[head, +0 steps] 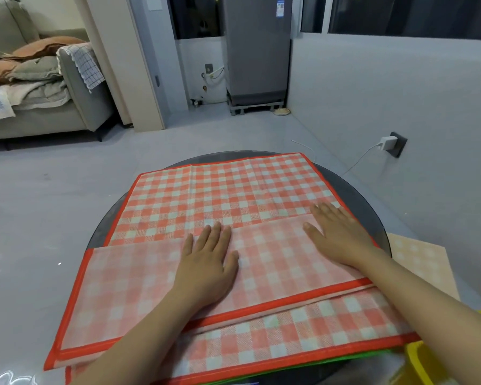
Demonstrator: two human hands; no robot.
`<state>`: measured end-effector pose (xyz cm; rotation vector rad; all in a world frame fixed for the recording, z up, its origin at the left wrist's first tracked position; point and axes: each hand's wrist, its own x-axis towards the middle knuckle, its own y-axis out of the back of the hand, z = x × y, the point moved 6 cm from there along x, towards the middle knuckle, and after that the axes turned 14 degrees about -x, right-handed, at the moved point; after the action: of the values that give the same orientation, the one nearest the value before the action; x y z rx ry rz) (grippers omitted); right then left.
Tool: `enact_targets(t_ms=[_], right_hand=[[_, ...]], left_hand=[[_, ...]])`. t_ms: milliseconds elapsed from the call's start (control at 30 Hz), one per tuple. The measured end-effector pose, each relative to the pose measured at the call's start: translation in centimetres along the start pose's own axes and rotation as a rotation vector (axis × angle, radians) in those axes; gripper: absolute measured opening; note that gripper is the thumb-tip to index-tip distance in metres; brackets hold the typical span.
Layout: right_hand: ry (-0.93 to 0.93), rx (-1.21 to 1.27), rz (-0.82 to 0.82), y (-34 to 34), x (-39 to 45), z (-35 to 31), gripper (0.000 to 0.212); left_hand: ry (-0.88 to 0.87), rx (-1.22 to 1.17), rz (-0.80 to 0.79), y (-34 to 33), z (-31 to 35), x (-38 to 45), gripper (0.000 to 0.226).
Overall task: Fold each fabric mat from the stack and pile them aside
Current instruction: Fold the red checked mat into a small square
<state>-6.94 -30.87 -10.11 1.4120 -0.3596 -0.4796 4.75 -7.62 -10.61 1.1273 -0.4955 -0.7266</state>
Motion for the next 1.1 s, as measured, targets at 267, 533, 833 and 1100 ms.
enact_targets(t_ms=[267,533,833,1100], right_hand=[[0.009,0.080,0.018,0.9,-0.4,-1.7,0.063],[0.288,0.300,0.029,3.7,-1.8,-12.5,0.051],[0.366,0.067,0.041,1.9,-2.0,-14.6,0.057],[0.360,0.032,0.032,2.1,-2.1,-14.6,0.058]], left_hand=[[-0.006,-0.004,0.003,0.2,0.2,-0.1,0.061],[-0.011,-0.049,-0.006,0.2,0.2,0.1,0.054],[0.066,-0.047,0.017,2.2,-5.3,-1.8,0.054],[0.219,-0.007,0.075,5.1,-12.8,-5.4,0.055]])
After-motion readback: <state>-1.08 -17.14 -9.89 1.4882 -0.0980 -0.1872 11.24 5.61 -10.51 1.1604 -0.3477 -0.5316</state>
